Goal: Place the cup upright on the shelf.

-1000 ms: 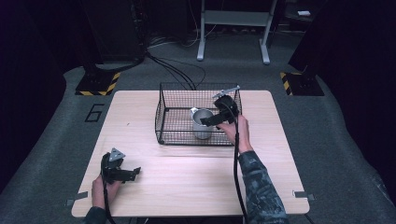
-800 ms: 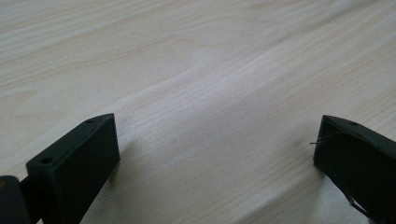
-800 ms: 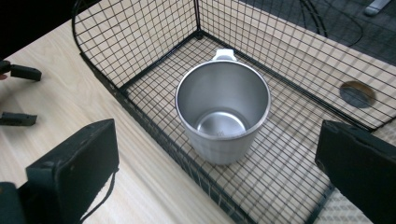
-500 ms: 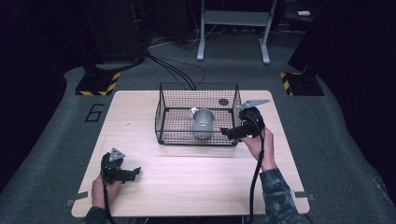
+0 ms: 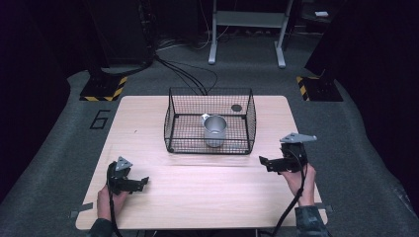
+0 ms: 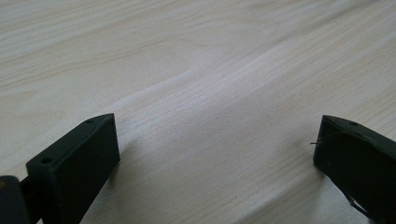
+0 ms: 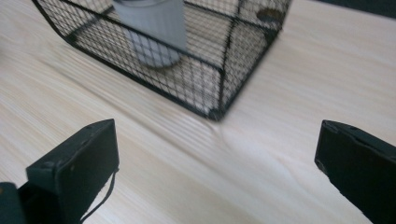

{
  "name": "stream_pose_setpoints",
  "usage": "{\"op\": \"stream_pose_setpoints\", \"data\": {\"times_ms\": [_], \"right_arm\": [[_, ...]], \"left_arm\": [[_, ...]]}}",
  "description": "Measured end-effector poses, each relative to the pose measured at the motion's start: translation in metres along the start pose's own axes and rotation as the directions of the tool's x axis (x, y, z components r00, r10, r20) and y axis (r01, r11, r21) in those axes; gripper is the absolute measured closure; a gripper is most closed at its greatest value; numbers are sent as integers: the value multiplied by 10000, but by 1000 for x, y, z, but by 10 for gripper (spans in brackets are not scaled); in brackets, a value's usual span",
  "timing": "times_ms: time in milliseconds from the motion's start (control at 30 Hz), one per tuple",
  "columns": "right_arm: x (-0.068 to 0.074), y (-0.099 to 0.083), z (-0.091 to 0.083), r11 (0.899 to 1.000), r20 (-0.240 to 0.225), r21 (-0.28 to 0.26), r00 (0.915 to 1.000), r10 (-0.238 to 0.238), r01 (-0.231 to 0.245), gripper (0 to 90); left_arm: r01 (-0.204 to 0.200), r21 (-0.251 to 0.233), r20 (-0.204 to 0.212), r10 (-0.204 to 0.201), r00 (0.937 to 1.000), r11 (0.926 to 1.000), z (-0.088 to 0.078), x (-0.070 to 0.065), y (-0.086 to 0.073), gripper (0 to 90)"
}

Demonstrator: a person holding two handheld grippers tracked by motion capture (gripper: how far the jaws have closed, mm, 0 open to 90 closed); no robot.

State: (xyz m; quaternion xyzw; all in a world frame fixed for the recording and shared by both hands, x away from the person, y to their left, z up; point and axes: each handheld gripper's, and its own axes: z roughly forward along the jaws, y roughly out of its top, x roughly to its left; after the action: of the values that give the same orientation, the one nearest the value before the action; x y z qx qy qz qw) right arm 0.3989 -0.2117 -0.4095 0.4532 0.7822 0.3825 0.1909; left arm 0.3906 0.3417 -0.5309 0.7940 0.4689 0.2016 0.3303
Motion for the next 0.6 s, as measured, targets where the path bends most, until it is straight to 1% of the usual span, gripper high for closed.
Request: {"op": "stream_pose_setpoints", "data": {"times_ms": [67,133,200,233,300,367,400,433,467,533,600], "right_arm": [[-6,-16,0,9995,159,59,9994,321,-322,0],[-12,-32,0,9987,331,121,9982,499,-503,0],[-18,-49,1,9961,484,255,9954,829,-842,0],[-20,-57,2,9957,579,293,9946,866,-884,0],[-26,-73,5,9917,835,560,9903,1113,-1161,0],[-31,-89,7,9898,980,537,9871,1266,-1323,0],[-33,-96,8,9879,1053,648,9854,1337,-1410,0],[-35,-103,9,9859,1087,662,9833,1457,-1534,0],[-37,-108,10,9861,1188,693,9827,1420,-1509,0],[-39,-117,11,9812,1303,762,9774,1663,-1771,0],[-41,-122,13,9823,1633,800,9743,1548,-1695,0]], "left_arm": [[74,-62,-11,-74,10000,10000,0,0,0,1],[86,-72,-9,-86,10000,9999,0,-1,0,1],[82,-68,-8,-82,10000,9999,0,0,0,1],[87,-68,-15,-88,10000,9999,0,-1,0,1],[88,-70,-9,-88,10000,9999,0,-1,0,1],[89,-72,-9,-89,10000,9999,1,-1,0,1],[86,-71,-8,-86,10000,9999,1,0,0,1],[89,-72,-10,-89,10000,9999,1,0,0,1],[89,-71,-9,-89,10000,9999,1,0,0,1],[90,-72,-9,-90,10000,9999,1,0,0,1],[91,-73,-9,-91,10000,9999,1,0,0,1]]}}
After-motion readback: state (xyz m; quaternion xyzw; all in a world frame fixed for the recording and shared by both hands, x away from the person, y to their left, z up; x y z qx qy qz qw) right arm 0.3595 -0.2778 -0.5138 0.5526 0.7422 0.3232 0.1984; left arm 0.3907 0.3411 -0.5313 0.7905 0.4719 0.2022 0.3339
